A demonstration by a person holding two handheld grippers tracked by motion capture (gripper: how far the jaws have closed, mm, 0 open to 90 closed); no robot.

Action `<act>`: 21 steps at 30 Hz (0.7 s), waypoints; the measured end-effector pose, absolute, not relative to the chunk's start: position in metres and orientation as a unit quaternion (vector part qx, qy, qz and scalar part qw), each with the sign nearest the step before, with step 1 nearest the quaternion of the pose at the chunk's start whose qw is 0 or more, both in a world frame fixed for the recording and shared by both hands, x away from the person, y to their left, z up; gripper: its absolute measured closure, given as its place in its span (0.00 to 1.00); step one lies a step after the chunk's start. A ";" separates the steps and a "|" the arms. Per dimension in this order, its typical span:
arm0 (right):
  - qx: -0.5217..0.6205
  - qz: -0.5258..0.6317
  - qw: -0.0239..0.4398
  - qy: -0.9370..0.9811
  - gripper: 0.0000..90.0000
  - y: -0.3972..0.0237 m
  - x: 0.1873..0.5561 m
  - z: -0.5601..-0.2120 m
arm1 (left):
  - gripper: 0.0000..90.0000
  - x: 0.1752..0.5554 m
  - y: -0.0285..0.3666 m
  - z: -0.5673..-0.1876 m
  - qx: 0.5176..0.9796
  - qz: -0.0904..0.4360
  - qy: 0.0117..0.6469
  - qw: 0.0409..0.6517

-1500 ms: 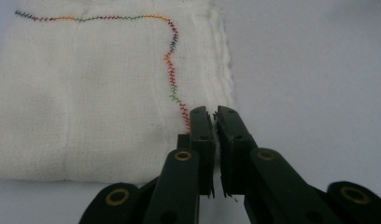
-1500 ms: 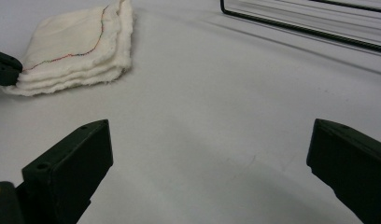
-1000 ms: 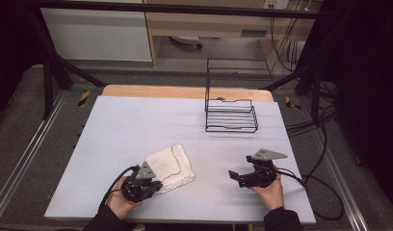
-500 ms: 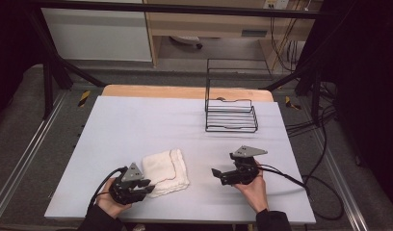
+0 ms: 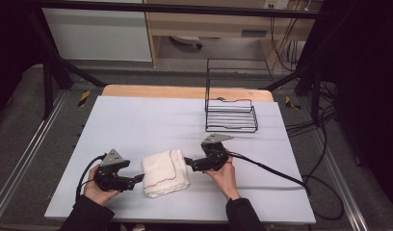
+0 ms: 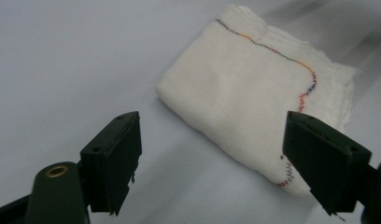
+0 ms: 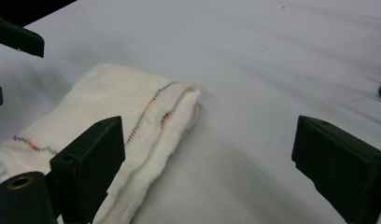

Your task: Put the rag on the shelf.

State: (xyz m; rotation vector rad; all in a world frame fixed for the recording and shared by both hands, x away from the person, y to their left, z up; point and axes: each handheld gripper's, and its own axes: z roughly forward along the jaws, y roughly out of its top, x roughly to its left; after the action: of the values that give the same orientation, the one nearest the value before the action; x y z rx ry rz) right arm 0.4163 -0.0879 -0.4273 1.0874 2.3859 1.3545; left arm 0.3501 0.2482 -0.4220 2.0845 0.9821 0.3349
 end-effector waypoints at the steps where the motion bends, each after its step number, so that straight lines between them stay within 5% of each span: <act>1: 0.367 0.457 0.095 0.805 0.14 -0.088 0.416 -0.427 | 0.19 0.351 0.250 -0.422 0.822 0.136 0.387 0.395; 21: 0.363 0.407 0.069 0.835 0.62 -0.034 0.452 -0.453 | 0.12 0.361 0.264 -0.430 0.809 0.137 0.418 0.390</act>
State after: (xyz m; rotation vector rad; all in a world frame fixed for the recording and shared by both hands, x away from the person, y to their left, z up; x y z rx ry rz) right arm 0.4518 -0.0339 -0.4531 1.0921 2.5148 1.2262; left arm 0.3606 0.2639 -0.4297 2.0568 1.0625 0.3472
